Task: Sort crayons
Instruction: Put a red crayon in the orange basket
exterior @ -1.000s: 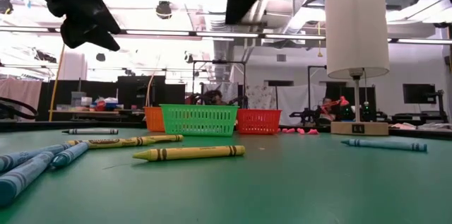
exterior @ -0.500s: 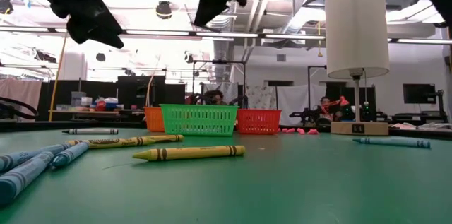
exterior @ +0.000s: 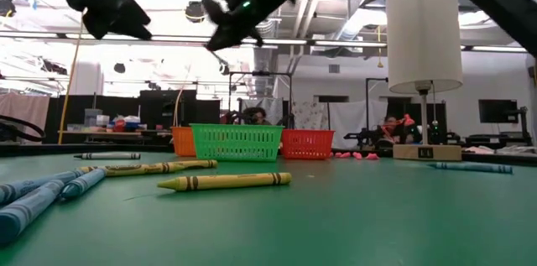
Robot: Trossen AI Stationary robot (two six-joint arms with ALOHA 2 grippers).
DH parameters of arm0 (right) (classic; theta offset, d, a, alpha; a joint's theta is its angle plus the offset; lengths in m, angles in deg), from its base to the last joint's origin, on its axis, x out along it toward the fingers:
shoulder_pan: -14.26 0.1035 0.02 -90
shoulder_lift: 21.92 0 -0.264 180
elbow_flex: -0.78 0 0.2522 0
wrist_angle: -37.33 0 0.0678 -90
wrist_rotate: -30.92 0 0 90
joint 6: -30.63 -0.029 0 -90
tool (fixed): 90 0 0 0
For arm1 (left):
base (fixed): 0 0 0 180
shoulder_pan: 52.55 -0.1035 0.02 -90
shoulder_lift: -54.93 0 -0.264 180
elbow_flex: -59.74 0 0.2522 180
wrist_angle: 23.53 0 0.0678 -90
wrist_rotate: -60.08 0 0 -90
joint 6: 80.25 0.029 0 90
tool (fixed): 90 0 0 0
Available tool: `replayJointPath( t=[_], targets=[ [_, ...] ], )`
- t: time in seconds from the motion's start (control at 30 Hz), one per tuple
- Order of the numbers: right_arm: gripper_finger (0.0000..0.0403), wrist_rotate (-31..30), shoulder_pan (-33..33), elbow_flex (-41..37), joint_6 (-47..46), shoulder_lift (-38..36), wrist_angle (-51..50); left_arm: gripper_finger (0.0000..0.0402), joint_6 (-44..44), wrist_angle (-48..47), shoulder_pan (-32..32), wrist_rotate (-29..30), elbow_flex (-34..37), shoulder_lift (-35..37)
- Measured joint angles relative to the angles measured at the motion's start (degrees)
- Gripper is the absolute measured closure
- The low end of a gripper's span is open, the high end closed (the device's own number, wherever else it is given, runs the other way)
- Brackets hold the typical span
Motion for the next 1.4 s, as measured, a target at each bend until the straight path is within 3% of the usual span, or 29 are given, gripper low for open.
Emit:
replayJointPath(
  t=[0.27,0.43,0.87,1.0,1.3,1.4],
  targets=[
    [0.0403,0.0,-1.6,-0.1,-0.1,8.7,8.7,0.0204,0.9,0.2,-0.3,2.2,0.0,5.7],
    [0.0393,0.1,-1.8,-0.2,-4.4,12.1,8.3,0.0204,0.5,-0.7,-0.4,2.9,0.0,7.1],
    [0.0245,0.5,-1.5,-0.2,-5.4,12.2,4.6,0.0204,-0.3,-0.9,-0.5,2.8,0.0,7.4],
    [0.0216,1.3,-0.9,-0.2,-3.5,7.7,-7.6,0.0204,-0.5,-1.6,-0.5,2.8,0.0,7.4],
    [0.0218,0.9,2.1,-0.2,-11.2,-7.4,-64.2,0.0204,-0.9,-0.9,-0.5,2.9,0.0,7.4],
    [0.0224,-1.7,3.6,-0.5,-14.1,-11.2,-70.5,0.0204,-1.1,-0.6,-0.5,2.9,0.0,7.4]
  ],
)
